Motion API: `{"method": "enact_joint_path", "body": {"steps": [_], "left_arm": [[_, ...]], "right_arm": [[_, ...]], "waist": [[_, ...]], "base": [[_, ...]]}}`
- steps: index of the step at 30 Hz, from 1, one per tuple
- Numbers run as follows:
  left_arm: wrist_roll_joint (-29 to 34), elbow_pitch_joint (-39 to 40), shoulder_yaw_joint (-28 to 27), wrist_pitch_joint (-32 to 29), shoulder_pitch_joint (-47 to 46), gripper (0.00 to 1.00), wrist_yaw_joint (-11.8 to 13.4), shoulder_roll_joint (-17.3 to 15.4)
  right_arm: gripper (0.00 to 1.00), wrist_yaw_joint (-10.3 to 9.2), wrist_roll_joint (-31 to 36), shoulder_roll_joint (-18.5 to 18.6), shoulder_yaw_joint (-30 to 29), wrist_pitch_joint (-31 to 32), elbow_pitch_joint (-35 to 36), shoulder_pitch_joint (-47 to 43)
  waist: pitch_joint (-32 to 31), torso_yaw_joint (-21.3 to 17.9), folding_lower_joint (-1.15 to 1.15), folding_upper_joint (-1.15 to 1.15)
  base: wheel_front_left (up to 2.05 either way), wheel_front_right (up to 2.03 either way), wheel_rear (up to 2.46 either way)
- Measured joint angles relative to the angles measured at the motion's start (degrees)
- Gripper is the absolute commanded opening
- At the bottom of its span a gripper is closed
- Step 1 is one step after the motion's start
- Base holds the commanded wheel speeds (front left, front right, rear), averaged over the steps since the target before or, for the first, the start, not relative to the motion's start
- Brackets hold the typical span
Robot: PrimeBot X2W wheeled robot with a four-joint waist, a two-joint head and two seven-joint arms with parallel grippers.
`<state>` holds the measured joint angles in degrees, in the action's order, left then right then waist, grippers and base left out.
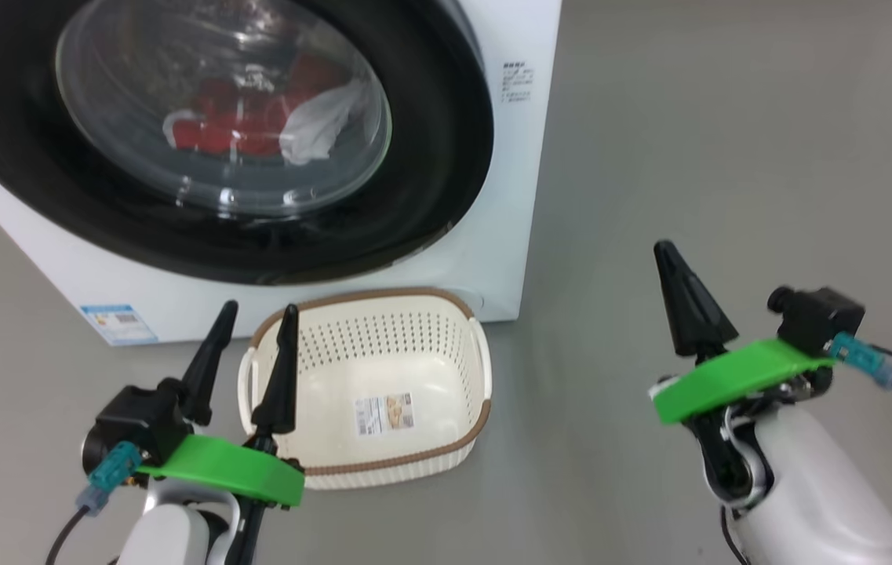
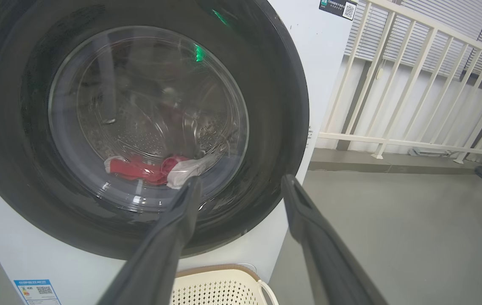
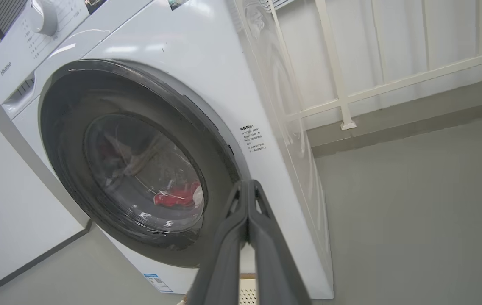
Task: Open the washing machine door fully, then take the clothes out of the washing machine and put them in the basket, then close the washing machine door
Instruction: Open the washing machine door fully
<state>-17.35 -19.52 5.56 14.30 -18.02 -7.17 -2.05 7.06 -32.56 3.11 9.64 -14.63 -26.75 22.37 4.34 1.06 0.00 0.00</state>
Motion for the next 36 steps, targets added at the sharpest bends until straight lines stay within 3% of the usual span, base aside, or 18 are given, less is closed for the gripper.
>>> {"method": "enact_joint_path", "body": {"steps": [8,16,28,36], "left_arm": [[-0.46,3.74,0.97,0.01,-2.1,1.0,0.0,-0.01],[-0.85,7.26,2.16,0.02,-4.56,1.0,0.0,-0.34],[-1.3,12.63,2.59,0.26,-8.18,1.0,0.0,-0.25],[-1.65,14.16,2.88,0.43,-9.61,1.0,0.0,-0.18]], "right_arm": [[0.0,0.0,-20.89,0.19,3.45,0.09,-2.23,7.44],[0.0,0.0,-39.43,0.37,3.11,7.66,-0.42,14.71],[0.0,-0.01,-53.0,2.79,-0.12,18.18,1.47,24.42],[0.0,-0.01,-57.56,3.74,-1.23,24.71,-0.8,32.16]], "waist": [[4.06,1.49,0.0,0.0],[9.14,3.22,0.0,0.0],[17.63,5.95,0.0,0.0],[22.77,7.35,0.0,0.0]], "base": [[0.0,0.0,0.0],[0.0,0.0,0.0],[0.0,0.0,0.0],[0.0,0.0,0.0]]}}
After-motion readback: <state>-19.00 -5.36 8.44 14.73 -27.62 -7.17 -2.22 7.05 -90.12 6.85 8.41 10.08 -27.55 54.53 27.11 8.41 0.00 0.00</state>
